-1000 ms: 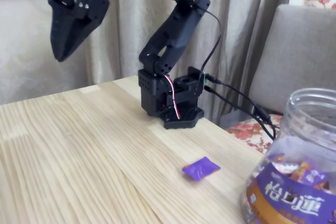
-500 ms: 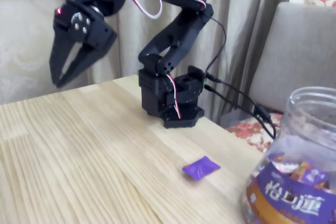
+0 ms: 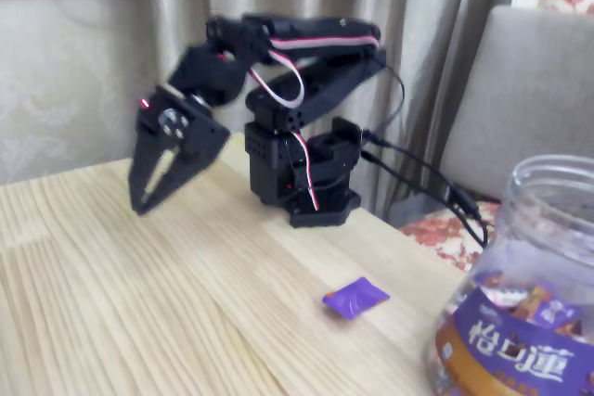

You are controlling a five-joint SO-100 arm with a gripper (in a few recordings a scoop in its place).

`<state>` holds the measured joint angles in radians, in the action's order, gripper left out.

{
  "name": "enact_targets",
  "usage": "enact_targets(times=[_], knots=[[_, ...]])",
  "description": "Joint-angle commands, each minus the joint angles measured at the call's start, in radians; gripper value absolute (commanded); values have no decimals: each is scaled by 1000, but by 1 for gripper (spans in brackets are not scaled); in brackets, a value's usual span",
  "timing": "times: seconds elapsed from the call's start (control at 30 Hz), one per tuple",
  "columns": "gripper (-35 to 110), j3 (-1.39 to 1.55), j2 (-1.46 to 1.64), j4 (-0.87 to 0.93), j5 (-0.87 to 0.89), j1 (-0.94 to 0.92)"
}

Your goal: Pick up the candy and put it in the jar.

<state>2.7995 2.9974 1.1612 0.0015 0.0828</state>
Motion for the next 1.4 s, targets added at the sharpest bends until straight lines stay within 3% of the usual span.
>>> enact_targets(times=[0.0,0.23,1.37], knots=[[1,109,284,80,-2,-31],[9,140,285,84,46,-74],[9,141,285,84,41,-67]])
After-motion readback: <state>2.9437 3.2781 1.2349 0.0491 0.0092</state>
